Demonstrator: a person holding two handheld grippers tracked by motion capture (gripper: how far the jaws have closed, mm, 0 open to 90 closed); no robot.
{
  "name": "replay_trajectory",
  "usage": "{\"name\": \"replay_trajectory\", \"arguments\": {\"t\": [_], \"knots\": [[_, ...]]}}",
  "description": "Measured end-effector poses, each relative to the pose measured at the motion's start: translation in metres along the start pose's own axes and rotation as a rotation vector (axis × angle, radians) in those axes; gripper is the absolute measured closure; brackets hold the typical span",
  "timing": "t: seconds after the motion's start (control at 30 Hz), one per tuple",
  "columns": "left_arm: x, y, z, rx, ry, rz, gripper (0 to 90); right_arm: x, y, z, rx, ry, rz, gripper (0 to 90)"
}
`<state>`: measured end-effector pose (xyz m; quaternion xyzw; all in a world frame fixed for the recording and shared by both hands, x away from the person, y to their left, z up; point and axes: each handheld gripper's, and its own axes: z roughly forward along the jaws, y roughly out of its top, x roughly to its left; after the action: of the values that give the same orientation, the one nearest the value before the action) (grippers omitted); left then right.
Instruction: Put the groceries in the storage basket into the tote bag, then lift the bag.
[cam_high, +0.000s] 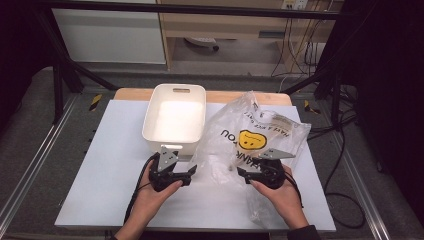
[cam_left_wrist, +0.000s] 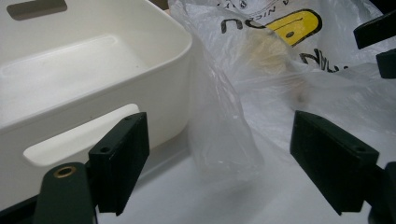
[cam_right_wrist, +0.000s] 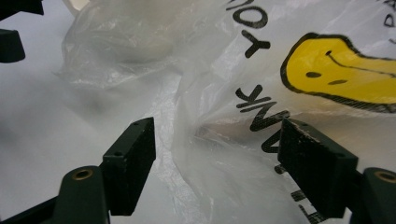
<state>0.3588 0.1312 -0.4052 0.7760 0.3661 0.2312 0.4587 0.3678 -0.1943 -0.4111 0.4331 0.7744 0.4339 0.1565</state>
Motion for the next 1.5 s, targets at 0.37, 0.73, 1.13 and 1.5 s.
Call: {"name": "replay_trajectory", "arguments": {"t": [0.37,0.73,1.13,1.5], "knots": [[-0.003,0.002,0.002,-0.001,0.0,0.0,19.6,-0.012,-0.003,-0.026,-0.07,-0.111,0.018,11.3],[-0.013,0.014,0.014,-0.005,0.01,-0.021,19.7,-0.028,-0.022,-0.049,-0.069,-0.174,0.076,6.5],[-0.016,0.014,0.027,0.023,0.024,-0.023,21.6,-0.04,-0.039,-0.059,-0.033,-0.197,0.134,6.0],[-0.017,0.013,0.041,0.039,0.021,-0.019,40.3,-0.04,-0.041,-0.057,-0.022,-0.182,0.144,6.4]]}}
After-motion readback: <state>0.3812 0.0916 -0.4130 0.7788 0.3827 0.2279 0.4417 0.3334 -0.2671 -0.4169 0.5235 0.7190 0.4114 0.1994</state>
